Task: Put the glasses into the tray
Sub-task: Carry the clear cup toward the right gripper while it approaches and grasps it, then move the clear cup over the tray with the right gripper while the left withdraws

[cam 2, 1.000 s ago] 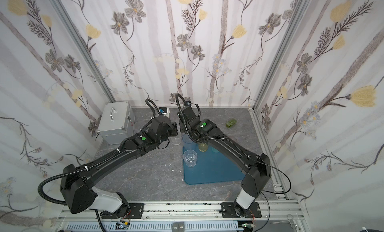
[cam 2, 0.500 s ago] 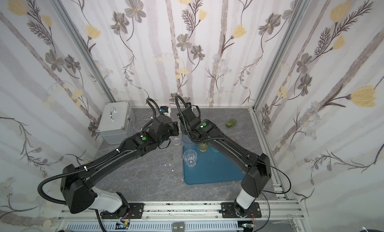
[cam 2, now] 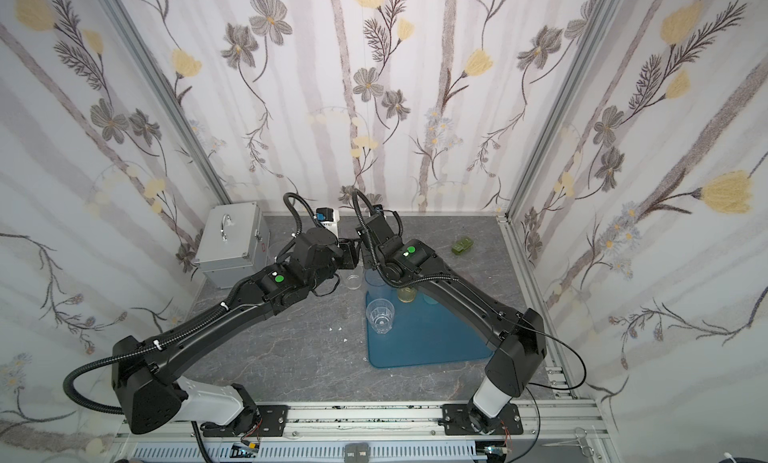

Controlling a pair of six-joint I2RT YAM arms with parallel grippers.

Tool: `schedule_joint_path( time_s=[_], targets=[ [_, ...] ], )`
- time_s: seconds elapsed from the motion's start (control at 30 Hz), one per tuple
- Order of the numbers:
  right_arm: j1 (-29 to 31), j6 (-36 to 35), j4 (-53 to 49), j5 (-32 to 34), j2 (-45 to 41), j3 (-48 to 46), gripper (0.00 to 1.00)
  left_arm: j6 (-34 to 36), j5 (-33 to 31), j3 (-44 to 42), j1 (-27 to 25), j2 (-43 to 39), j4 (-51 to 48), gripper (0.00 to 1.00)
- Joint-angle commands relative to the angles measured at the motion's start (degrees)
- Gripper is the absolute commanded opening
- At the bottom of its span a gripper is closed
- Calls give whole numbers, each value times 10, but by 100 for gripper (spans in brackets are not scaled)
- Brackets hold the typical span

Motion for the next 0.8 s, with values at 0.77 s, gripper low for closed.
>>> schedule_joint_path(
  time_s=[0.77],
  targets=[
    [-110, -30, -81, -141, -168, -105, 0, 60, -113, -193, 20, -123, 103, 73]
  ],
)
